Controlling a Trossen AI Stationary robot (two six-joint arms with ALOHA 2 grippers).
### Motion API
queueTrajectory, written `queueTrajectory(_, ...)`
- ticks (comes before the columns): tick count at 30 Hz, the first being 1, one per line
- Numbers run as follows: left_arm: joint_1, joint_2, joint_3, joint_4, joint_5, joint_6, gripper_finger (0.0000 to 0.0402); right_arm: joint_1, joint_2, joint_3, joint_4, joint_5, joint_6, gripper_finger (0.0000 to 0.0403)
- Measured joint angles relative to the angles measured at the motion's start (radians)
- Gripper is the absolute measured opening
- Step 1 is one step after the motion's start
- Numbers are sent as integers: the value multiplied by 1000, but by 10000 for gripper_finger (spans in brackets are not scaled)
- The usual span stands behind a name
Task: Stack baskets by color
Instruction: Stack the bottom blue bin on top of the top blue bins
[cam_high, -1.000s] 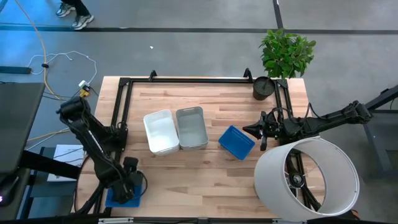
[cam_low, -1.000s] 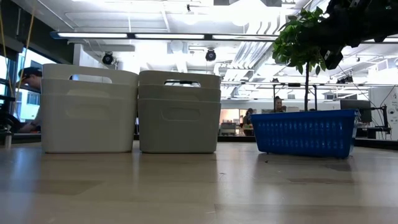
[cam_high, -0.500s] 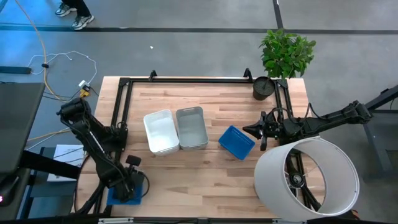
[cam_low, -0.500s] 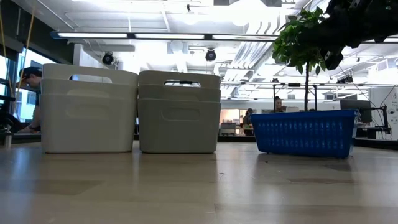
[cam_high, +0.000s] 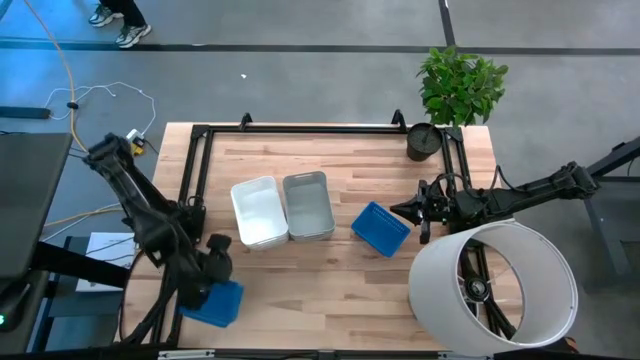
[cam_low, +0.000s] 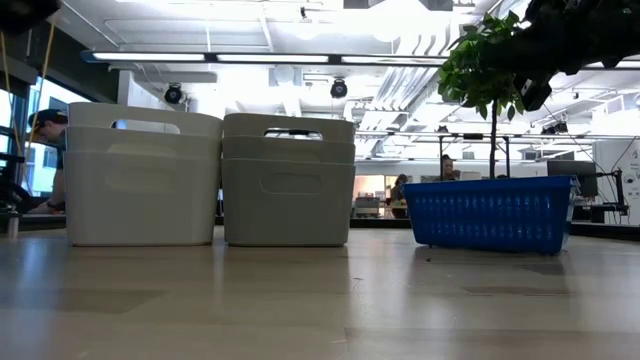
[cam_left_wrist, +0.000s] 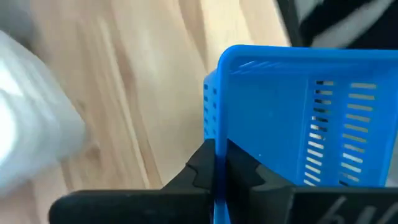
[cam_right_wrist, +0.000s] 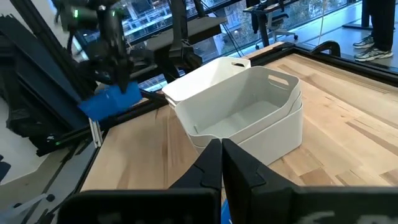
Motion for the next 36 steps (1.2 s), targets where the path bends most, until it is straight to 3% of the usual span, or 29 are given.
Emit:
queueTrajectory(10,161,-176,142,33,-172,157,0,0,1,0,32,-20,3,0)
queueTrajectory(15,267,-217,141,272,-226,327,0,0,0,0,97,-26,2,0)
queueTrajectory(20,403,-290,-2,570,-257,460,0,0,0,0,100,-26,0,0)
queueTrajectory(24,523,-333,-165,844,-202,514,0,0,1,0,126,-26,0,0)
queueTrajectory(28,638,-306,-266,1099,-83,507,0,0,1,0,172,-26,-9,0)
queueTrajectory(36,775,-174,-309,1309,85,470,0,0,2,0,213,-19,-54,0)
